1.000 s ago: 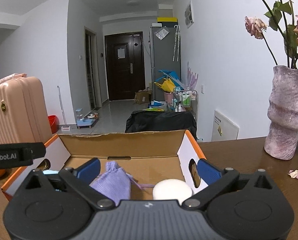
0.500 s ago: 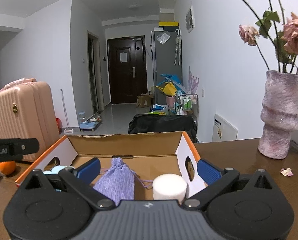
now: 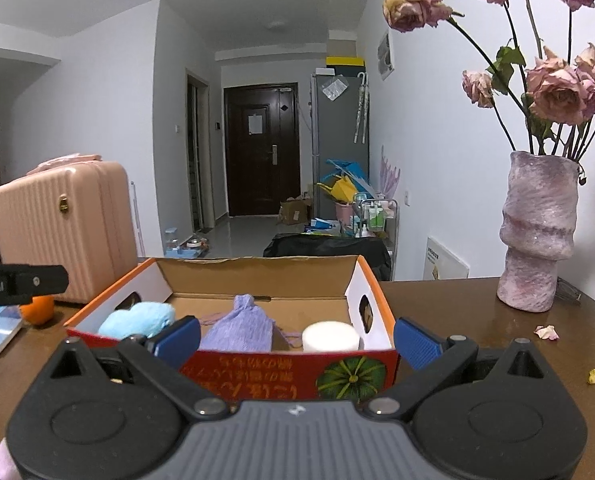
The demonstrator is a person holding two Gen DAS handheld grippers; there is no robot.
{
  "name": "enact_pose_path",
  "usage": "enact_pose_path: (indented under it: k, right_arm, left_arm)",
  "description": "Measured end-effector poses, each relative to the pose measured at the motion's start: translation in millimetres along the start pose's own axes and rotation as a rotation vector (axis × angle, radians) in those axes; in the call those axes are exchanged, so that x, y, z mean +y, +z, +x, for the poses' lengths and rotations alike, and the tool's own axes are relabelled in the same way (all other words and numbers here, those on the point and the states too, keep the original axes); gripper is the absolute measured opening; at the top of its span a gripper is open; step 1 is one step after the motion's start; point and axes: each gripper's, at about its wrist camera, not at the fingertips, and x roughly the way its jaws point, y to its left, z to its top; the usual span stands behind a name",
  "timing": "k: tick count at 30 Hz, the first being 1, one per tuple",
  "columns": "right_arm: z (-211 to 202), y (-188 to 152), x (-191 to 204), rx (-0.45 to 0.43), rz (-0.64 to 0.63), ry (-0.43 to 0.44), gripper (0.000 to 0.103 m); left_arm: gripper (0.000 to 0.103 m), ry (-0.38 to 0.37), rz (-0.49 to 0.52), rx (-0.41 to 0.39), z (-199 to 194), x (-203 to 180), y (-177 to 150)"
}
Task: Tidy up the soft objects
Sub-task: 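Lift both open tools out of the box and back toward the table items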
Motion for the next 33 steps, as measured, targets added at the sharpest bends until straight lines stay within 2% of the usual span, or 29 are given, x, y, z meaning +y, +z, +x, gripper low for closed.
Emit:
enact_pose_path:
  k: [17, 33]
  right_arm:
    - [-66, -32, 18, -0.010, -0.070, 0.058, 0.103]
    - [-112, -60, 32, 0.016, -0.146, 0.092, 0.103]
  left_arm:
    - [0.103, -0.032, 0.041, -0.008, -62, 1, -28]
    - [0.103, -0.060, 0.078, 0.029, -105, 9, -64]
